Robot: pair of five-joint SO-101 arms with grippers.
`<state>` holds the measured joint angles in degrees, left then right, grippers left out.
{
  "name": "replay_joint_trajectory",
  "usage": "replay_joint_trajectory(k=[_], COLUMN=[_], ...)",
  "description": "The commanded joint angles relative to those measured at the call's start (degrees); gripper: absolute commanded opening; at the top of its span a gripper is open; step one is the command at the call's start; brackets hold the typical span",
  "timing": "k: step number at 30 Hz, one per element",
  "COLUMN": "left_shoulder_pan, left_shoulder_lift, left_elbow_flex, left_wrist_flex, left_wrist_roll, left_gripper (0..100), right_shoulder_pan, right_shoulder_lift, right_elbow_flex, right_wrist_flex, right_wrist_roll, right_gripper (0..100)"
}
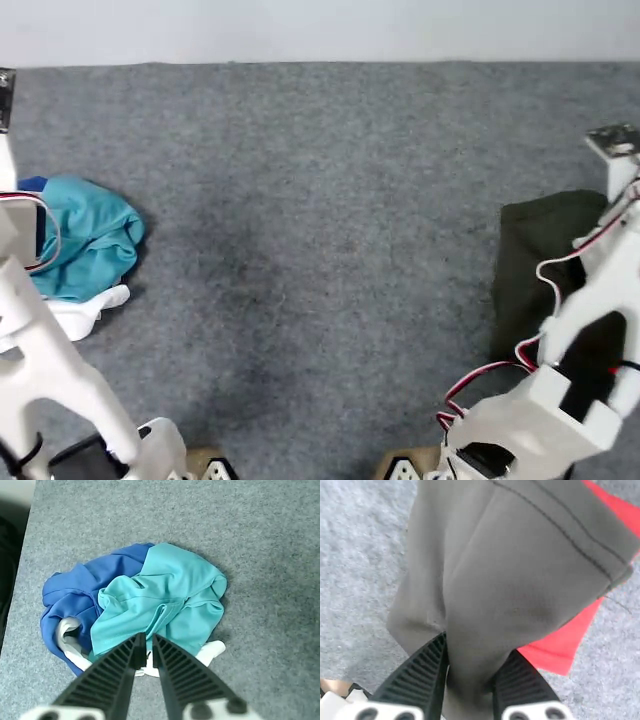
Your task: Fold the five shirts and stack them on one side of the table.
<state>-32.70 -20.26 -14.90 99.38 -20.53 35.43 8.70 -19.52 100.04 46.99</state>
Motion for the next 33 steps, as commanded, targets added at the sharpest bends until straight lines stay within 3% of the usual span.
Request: replay_joint_trajectory(k=[1, 11, 13, 17, 19, 25, 29, 33], left_shoulder_pan=[0.0, -0.3, -0.3, -0.2, -0.1, -0.3, -0.3, -0.3], left_shoulder_lift=[-3.4, -4.3, -4.3, -4.3, -4.3, -4.3, -4.3, -4.3], left_elbow_flex=[-0.2, -0.2, -0.2, -0.2, -0.2, -0.2, -0.2, -0.2], left_wrist_flex=[1.1, 1.1, 1.1, 1.1, 1.1, 1.1, 1.1, 1.1], left_wrist_roll=[-0.3, -0.3, -0.3, -0.3, -0.3, -0.3, -0.3, -0.2], left_gripper=[3, 3, 3, 3, 3, 3, 3, 3], right_shoulder_pan=[2.9, 6.4, 7.1, 8.4, 8.7, 7.4, 4.6, 0.8], right_shoulder_lift=[-3.8, 5.6, 7.5, 8.0, 5.8, 0.4, 1.3, 4.6], right_elbow_flex=[-4.0, -4.3, -4.3, -4.4, -4.4, -4.1, -4.0, -4.0], right_wrist_flex=[-1.6, -13.5, -15.9, -17.5, -17.1, -16.0, -15.1, -13.6], right_wrist_roll=[0.5, 0.6, 0.6, 0.3, 0.0, -3.6, -3.4, -4.0], right_gripper=[0.9, 1.6, 6.5, 28.0, 31.8, 22.9, 0.9, 2.1])
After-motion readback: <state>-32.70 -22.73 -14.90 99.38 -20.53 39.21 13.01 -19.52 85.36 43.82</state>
